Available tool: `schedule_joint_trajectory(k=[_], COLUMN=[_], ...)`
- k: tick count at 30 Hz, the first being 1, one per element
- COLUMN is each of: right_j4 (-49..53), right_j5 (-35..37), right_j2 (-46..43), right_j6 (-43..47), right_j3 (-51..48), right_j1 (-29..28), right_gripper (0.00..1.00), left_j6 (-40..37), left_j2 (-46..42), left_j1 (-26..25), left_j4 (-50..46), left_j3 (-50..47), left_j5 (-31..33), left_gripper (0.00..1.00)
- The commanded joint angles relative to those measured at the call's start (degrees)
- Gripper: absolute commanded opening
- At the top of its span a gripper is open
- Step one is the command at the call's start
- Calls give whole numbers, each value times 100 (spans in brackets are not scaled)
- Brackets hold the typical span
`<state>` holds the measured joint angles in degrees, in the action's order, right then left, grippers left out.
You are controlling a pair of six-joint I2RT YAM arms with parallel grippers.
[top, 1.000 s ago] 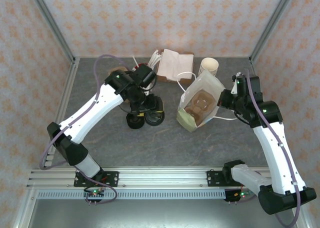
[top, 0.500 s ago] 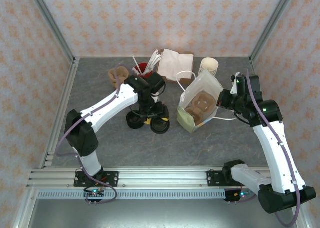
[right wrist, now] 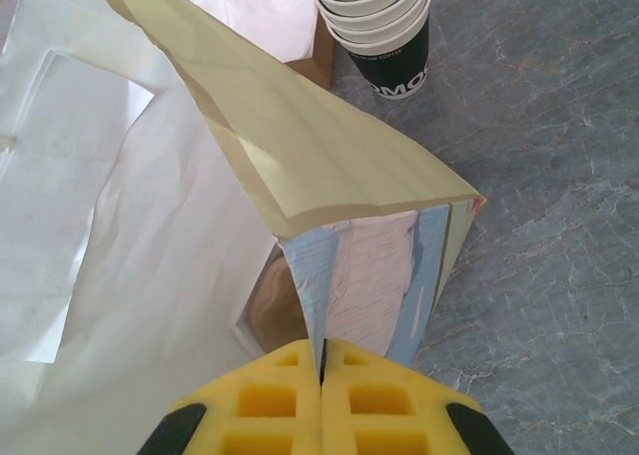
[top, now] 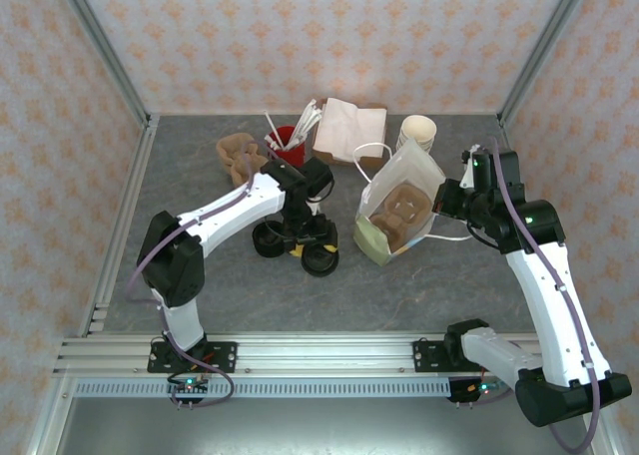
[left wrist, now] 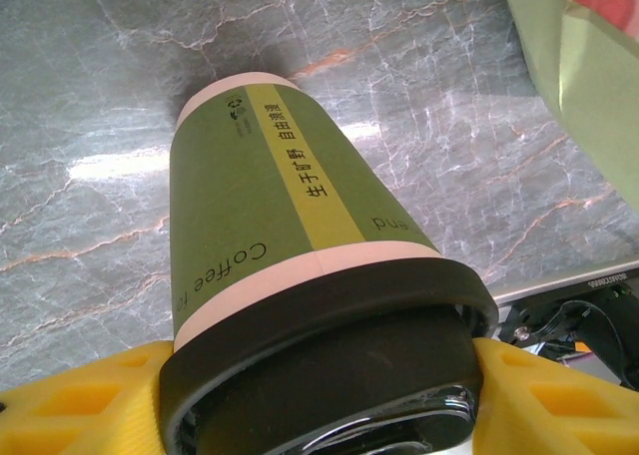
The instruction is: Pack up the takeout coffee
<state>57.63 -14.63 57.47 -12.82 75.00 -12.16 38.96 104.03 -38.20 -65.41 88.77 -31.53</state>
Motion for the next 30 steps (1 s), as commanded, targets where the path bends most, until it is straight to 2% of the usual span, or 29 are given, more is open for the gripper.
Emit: schedule_joint_trajectory(k=[1, 4, 15, 23, 30], right_j4=[-8, -23, -41, -76, -66], right_j5=[-31, -40, -51, -66, -58], right_j2=[-70, -52, -8, 36, 45], right_j6=[-44, -45, 7, 20, 16], right_j3=[-17, -28, -25, 1, 6], right_j1=[29, 29, 34, 30, 30], right_gripper=[0, 0, 0, 0, 0], left_j6=[-164, -229, -448, -432, -446], left_j2=[70, 117, 100, 118, 274], left_j1=[31, 31, 34, 49, 67], left_j4=[55, -7, -362, -403, -311], left_j3=[-6, 90, 585, 667, 598], left_j5=[18, 91, 474, 576, 465], left_gripper=[47, 51, 78, 81, 78])
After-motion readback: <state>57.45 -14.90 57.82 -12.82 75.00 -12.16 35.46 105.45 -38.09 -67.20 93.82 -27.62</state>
